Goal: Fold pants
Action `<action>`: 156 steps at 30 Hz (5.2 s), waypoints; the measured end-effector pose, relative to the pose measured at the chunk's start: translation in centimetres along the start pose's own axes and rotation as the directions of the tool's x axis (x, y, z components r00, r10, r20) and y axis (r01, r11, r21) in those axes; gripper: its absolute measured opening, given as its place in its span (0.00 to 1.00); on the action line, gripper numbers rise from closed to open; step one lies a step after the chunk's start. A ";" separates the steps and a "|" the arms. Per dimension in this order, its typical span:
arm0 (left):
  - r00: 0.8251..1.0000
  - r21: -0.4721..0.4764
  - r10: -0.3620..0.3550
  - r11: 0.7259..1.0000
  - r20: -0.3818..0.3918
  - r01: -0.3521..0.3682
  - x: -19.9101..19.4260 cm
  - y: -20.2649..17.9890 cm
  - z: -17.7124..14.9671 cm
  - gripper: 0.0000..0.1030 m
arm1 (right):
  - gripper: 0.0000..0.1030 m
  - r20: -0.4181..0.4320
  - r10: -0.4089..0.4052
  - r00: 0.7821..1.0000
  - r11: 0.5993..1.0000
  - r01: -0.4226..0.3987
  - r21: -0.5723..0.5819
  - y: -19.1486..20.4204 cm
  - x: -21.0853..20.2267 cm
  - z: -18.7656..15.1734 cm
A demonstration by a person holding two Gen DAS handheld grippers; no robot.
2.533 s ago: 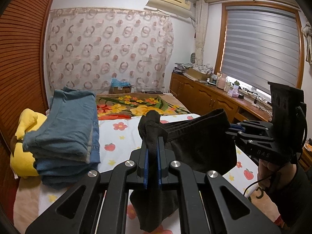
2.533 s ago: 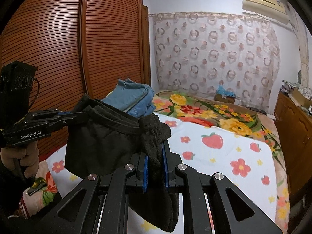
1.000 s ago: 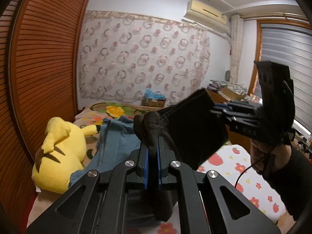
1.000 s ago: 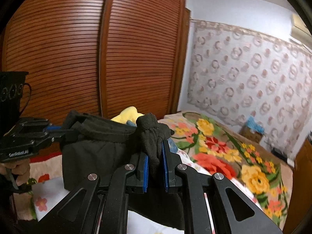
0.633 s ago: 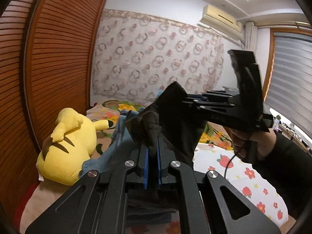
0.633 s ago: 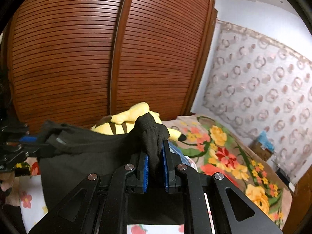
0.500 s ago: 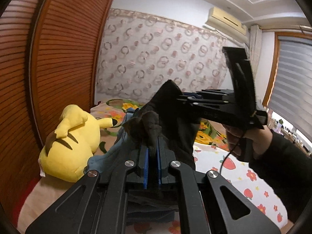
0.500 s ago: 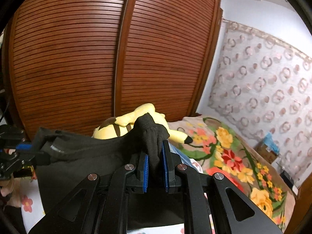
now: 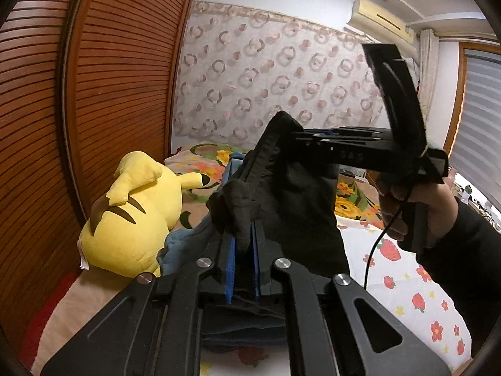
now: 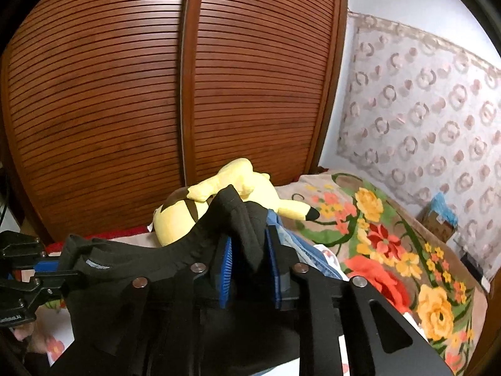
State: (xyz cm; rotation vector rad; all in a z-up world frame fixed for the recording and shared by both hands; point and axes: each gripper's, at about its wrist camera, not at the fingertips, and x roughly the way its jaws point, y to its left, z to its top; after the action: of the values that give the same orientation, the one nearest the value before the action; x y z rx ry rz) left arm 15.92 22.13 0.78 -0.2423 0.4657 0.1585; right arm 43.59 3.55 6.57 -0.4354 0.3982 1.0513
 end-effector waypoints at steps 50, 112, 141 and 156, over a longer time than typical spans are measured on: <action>0.994 0.181 -0.028 0.983 -0.102 0.046 -3.9 -6.3 -1.7 0.45 | 0.39 0.024 -0.100 0.995 0.957 0.089 0.277 5.9 -13.2 -8.8; 0.987 0.279 -0.160 0.949 0.027 0.146 -17.4 -17.2 -6.0 0.88 | 0.61 -0.017 -0.638 0.770 0.655 0.554 0.514 28.0 -36.3 -17.4; 0.989 0.277 -0.143 0.952 0.029 0.129 -17.1 -16.9 -6.5 0.88 | 0.61 -0.004 -0.641 0.768 0.659 0.553 0.510 27.6 -35.7 -18.2; 0.989 0.277 -0.143 0.952 0.028 0.130 -17.1 -16.9 -6.5 0.88 | 0.61 0.001 -0.640 0.769 0.664 0.551 0.506 27.6 -36.0 -18.3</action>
State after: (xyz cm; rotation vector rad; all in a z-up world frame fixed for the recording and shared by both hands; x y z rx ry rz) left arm 1.57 2.58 6.27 0.0025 0.4163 -0.0366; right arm 1.23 -20.76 5.26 -0.0002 0.3035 0.3037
